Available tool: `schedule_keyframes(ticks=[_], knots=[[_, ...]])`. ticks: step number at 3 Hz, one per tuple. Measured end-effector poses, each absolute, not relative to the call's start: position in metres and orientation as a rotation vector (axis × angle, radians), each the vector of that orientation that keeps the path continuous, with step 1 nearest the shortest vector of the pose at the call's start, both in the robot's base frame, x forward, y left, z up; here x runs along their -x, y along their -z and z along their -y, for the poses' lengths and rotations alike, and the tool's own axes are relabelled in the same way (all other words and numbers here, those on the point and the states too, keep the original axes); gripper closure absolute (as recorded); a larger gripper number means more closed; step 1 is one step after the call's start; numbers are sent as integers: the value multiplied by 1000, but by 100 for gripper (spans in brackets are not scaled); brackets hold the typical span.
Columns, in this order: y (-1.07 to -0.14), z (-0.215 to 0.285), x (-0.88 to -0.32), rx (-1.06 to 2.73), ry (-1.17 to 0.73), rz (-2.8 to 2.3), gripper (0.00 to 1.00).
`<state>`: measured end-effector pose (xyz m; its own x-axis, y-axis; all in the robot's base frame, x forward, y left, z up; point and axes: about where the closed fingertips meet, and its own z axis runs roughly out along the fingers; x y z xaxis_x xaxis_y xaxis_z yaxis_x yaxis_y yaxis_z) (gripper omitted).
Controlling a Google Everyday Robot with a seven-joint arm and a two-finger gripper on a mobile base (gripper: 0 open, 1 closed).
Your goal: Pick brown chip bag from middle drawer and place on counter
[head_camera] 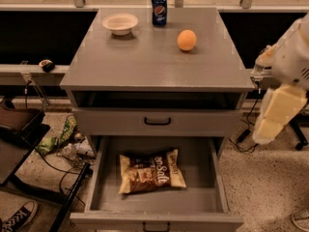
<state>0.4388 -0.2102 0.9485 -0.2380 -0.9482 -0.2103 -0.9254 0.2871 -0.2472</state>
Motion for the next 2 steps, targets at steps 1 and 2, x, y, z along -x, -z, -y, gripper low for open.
schedule_keyframes(ticks=[1, 2], knots=[[-887, 203, -440, 1668, 79, -2265, 0], [-820, 199, -431, 1611, 13, -2280, 0]])
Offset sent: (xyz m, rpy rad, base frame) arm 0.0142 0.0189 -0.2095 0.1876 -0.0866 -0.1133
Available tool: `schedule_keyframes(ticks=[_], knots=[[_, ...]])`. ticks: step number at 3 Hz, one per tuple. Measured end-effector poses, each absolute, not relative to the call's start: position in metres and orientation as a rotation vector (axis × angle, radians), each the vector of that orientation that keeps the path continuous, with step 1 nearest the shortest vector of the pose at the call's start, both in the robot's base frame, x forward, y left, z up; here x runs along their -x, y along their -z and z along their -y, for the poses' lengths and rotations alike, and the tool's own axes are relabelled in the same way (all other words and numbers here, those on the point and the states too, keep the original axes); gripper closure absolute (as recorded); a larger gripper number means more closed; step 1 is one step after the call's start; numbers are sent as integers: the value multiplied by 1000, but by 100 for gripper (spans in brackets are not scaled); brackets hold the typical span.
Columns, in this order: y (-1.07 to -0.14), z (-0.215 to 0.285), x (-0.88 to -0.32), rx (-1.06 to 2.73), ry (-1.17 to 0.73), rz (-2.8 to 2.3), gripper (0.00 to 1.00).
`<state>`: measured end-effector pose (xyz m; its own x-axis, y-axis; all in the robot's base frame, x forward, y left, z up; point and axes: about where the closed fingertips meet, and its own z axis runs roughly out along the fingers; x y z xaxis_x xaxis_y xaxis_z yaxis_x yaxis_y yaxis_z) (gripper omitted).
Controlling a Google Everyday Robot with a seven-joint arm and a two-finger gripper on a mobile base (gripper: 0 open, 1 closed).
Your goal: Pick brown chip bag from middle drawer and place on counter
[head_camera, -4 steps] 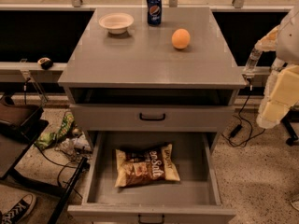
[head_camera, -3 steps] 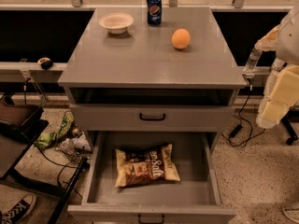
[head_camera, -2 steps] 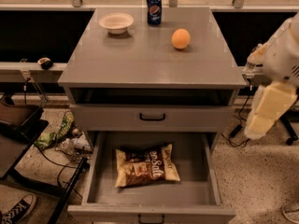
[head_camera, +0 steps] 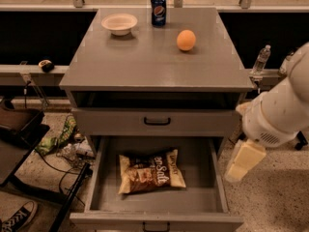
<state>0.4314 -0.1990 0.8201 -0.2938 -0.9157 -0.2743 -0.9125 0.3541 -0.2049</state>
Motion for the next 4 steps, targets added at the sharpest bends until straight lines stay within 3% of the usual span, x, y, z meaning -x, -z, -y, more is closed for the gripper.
schedule_keyframes(ticks=[2, 4], knots=[[-714, 172, -439, 1503, -106, -2234, 0], [-695, 163, -439, 1492, -104, -2236, 0]])
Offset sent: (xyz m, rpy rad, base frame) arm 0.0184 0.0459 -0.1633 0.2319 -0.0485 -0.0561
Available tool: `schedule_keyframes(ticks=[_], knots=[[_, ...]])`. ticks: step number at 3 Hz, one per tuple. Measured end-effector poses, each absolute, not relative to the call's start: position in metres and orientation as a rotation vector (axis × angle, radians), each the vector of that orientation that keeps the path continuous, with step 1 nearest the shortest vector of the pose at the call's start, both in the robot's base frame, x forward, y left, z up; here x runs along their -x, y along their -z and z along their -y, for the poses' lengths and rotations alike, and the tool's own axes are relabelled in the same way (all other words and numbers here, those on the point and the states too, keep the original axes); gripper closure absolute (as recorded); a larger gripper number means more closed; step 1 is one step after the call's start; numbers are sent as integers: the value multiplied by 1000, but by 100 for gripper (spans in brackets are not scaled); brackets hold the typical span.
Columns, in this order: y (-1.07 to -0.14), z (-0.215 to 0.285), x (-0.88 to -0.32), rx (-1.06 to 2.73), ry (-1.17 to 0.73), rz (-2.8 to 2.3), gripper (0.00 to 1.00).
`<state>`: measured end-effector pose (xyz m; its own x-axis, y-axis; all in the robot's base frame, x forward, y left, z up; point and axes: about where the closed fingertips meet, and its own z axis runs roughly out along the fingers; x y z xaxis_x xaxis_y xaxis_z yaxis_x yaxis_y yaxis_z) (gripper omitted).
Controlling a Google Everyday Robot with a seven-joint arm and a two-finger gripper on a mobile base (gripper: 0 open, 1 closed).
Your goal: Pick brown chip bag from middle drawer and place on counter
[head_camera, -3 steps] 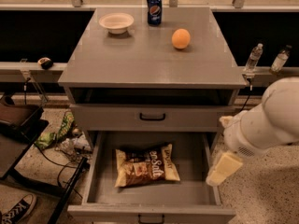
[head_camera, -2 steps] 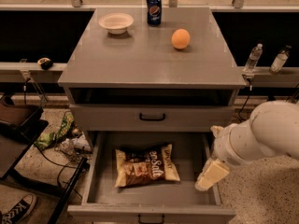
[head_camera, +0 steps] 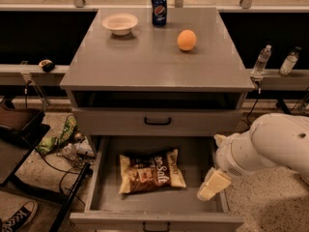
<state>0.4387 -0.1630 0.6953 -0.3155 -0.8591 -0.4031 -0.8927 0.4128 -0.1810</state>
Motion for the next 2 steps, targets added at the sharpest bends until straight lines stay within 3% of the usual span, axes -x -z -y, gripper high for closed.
schedule_keyframes(ticks=[2], knots=[[-577, 105, -451, 1433, -329, -2184, 0]])
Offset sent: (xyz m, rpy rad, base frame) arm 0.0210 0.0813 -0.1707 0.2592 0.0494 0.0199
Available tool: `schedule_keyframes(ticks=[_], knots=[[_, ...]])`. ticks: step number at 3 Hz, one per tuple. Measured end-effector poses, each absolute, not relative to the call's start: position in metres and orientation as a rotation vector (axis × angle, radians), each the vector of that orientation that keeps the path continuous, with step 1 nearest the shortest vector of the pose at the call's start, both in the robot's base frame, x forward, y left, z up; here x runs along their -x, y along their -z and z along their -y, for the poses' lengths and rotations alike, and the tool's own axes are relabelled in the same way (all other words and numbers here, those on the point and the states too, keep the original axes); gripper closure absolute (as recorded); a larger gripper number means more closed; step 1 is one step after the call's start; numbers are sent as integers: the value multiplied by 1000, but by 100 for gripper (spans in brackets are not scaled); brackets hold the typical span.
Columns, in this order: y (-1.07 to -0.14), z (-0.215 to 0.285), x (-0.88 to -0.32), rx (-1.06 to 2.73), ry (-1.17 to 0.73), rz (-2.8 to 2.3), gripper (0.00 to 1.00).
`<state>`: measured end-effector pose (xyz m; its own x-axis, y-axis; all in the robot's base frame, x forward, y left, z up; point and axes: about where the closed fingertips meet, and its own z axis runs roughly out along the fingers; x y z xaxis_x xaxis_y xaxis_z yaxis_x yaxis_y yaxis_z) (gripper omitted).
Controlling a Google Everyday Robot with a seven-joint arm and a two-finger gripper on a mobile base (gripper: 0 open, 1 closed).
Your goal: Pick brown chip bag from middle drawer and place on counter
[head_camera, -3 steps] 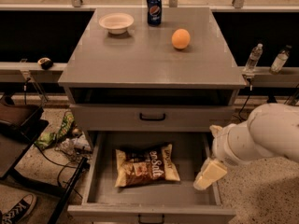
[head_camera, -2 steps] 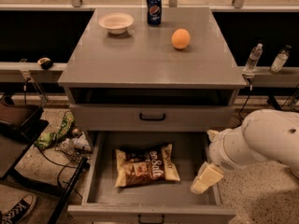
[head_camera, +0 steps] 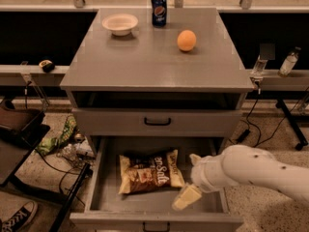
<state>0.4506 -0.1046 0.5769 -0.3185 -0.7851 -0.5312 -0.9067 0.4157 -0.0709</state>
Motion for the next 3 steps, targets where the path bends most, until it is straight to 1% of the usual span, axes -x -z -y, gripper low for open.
schedule_keyframes(ticks=[1, 2, 3], knots=[[-539, 79, -470, 1394, -401, -2147, 0], [-494, 40, -530, 1424, -458, -2097, 0], [-494, 39, -532, 1423, -458, -2095, 0]])
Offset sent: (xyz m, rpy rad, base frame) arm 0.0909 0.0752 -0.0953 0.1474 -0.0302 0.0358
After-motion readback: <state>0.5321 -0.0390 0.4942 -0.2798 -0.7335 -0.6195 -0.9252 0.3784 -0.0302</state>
